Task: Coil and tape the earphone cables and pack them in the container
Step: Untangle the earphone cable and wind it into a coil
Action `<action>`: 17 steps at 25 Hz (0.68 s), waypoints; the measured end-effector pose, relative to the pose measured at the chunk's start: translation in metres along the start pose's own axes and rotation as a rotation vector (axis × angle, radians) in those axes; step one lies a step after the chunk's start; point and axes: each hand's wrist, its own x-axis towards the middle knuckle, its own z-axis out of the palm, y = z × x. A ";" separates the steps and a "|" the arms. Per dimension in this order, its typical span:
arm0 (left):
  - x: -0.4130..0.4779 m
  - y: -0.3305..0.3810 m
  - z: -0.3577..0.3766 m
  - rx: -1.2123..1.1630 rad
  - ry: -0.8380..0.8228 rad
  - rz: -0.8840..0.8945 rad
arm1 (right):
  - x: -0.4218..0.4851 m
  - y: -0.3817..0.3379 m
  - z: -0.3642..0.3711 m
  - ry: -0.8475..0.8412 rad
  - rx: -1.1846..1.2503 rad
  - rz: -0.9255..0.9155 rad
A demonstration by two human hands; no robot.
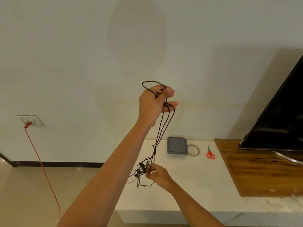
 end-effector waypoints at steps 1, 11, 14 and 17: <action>0.003 0.004 -0.002 0.033 0.011 0.029 | 0.001 0.004 0.002 0.064 0.009 0.018; 0.023 0.013 -0.034 -0.008 0.262 0.231 | 0.012 0.045 -0.033 0.339 -0.077 0.286; 0.026 0.012 -0.037 0.021 0.242 0.223 | 0.009 0.050 -0.040 0.233 0.024 0.303; 0.025 0.007 -0.037 0.075 0.129 0.170 | 0.006 0.036 -0.056 0.126 0.313 0.221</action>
